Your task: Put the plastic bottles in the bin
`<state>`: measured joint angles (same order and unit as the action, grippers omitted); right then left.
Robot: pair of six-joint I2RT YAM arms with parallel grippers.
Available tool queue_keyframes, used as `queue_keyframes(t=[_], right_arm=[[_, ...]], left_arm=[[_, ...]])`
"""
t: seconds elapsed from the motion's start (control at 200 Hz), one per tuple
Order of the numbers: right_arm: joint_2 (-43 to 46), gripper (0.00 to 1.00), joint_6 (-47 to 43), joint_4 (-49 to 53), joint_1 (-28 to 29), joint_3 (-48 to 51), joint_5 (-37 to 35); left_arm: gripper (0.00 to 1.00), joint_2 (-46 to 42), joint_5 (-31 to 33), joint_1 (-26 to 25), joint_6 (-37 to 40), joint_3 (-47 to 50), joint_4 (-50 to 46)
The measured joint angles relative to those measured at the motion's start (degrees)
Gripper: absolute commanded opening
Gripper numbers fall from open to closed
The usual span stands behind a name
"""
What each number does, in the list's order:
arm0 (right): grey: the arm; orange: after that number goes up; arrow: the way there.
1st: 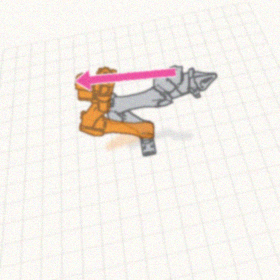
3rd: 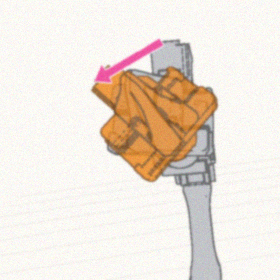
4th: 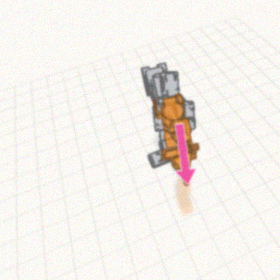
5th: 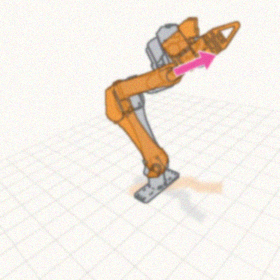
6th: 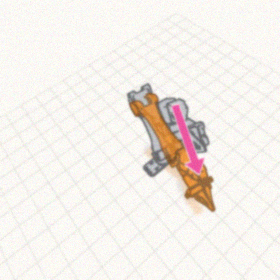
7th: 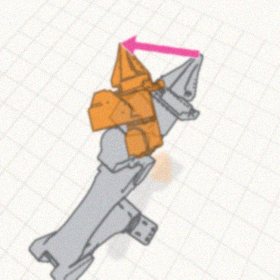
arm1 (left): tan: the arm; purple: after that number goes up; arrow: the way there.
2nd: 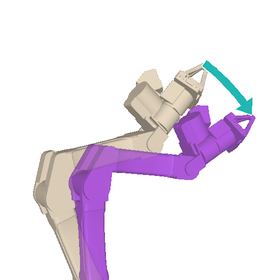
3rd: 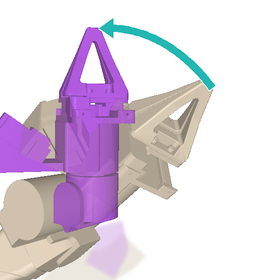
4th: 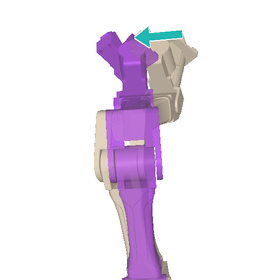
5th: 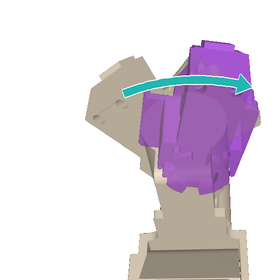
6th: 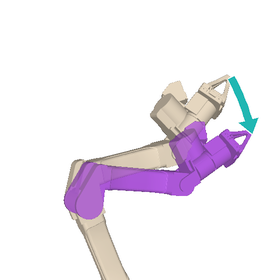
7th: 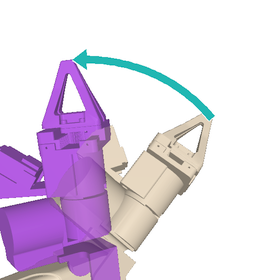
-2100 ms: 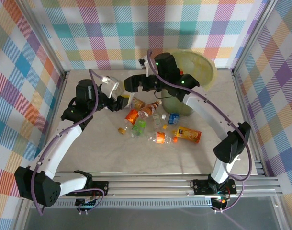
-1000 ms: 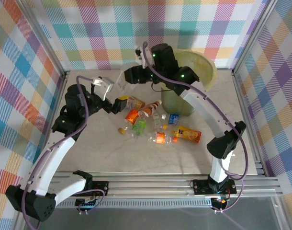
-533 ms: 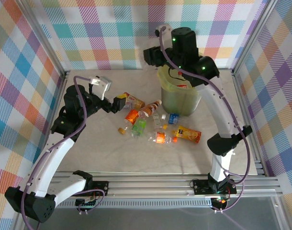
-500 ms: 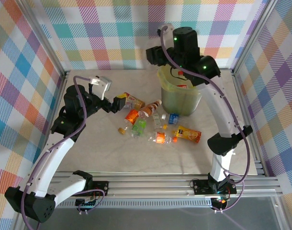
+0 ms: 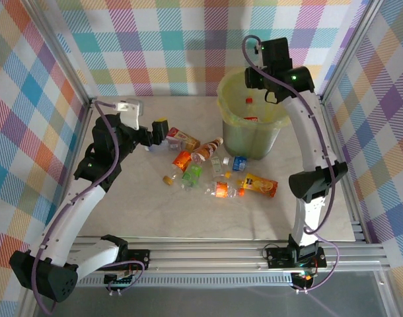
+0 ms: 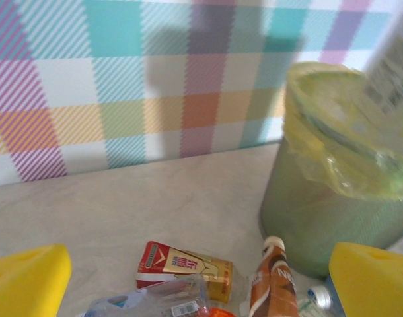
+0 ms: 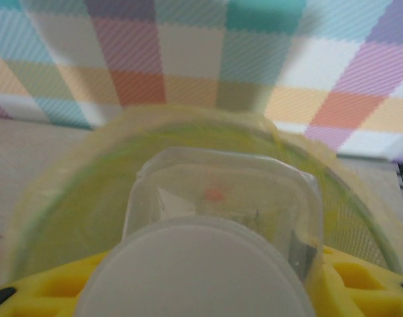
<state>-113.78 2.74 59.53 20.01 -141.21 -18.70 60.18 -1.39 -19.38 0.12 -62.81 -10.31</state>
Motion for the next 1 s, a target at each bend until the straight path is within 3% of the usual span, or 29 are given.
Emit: queue_keyframes(t=[0.28, 0.605, 0.715, 0.87, 1.0], right_arm=[[-4.5, 0.18, 0.4, 6.4, -3.0, 2.0, -1.5], [-5.0, 0.27, 1.4, 7.0, -5.1, 9.9, -0.7], [-6.0, 0.35, 1.7, 6.8, -5.4, 10.8, 0.1], [-7.7, 0.62, 2.2, 6.6, -5.4, 11.9, 1.2], [-7.9, 0.76, 2.3, 6.6, -5.4, 12.0, 2.1]], left_arm=[[1.00, 0.0, 10.3, 0.0, -7.7, 1.7, -0.1], [1.00, 0.7, 14.6, 0.4, -12.3, 2.6, -0.3], [1.00, 1.2, 15.1, 0.5, -12.9, 2.6, -0.9], [1.00, 1.2, 15.7, 0.6, -14.1, 2.7, -1.8], [1.00, 1.2, 16.1, 0.7, -14.7, 2.7, -1.8]])
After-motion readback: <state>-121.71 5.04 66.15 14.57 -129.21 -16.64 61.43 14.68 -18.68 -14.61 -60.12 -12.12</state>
